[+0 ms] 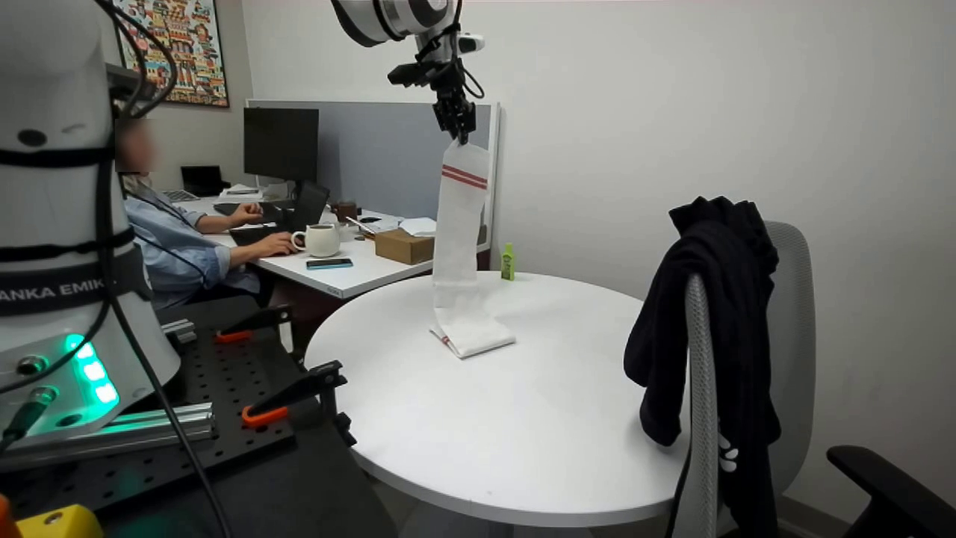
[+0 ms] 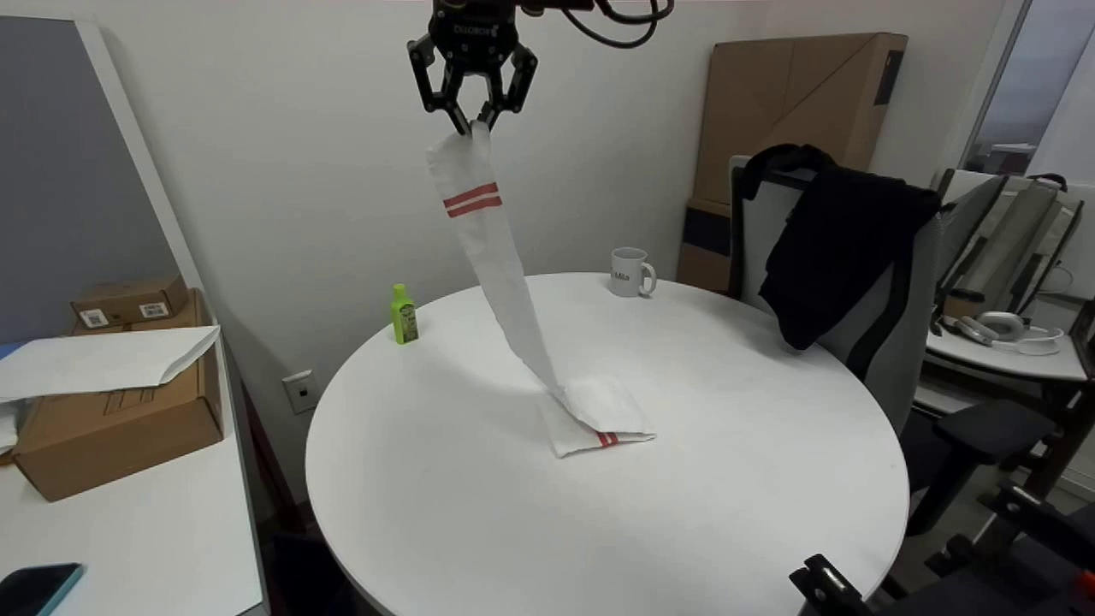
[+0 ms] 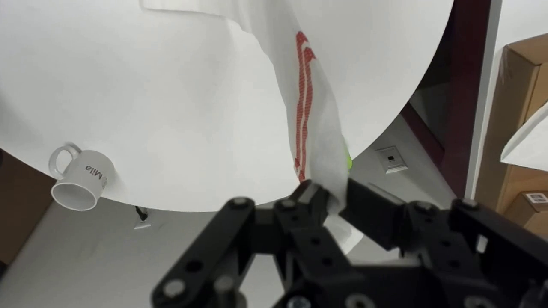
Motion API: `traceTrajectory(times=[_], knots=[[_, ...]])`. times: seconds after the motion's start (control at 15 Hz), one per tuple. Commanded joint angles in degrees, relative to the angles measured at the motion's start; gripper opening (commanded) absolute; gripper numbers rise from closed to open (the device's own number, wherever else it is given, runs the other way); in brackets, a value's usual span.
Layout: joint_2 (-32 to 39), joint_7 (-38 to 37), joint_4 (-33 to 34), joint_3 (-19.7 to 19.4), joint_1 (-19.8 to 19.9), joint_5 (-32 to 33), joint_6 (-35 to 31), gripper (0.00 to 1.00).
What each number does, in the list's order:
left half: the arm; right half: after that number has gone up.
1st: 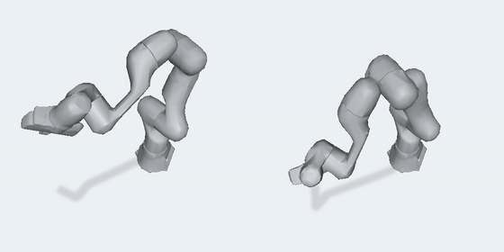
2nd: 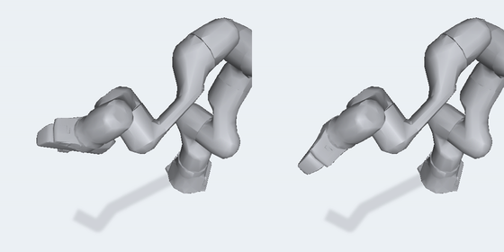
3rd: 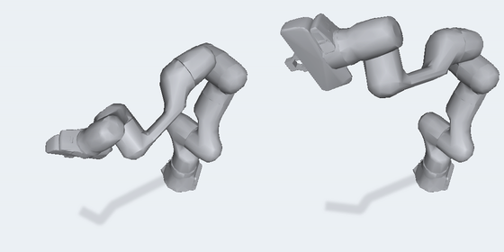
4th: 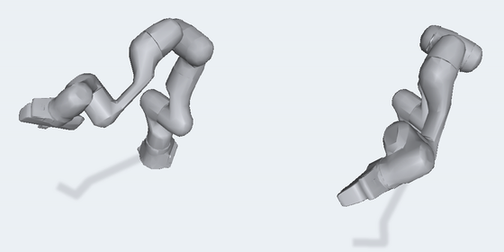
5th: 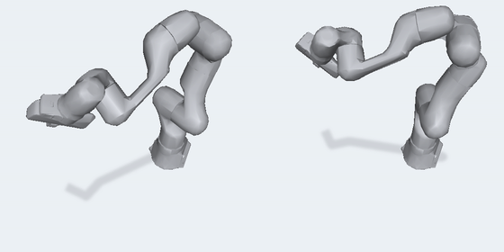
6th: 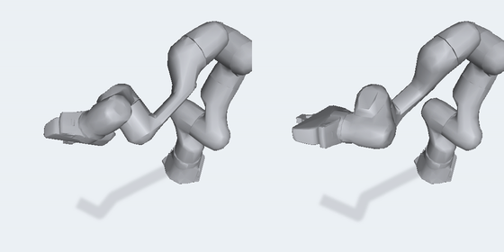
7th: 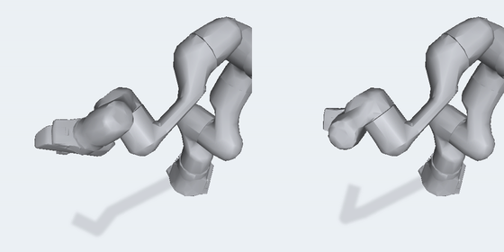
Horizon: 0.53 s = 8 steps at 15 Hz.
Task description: Fold the white towel in a zigzag pattern
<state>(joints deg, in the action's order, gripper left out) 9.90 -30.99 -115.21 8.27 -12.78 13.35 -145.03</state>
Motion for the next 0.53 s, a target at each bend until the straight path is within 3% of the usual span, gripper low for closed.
traceTrajectory(times=[0.0, 0.47], knots=[[1.26, -2.26, -0.61, -1.75, -0.43, -0.25, -2.25, 0.03], [3.88, -2.58, -6.67, -5.38, 0.30, -0.50, -7.58, 0.03]])
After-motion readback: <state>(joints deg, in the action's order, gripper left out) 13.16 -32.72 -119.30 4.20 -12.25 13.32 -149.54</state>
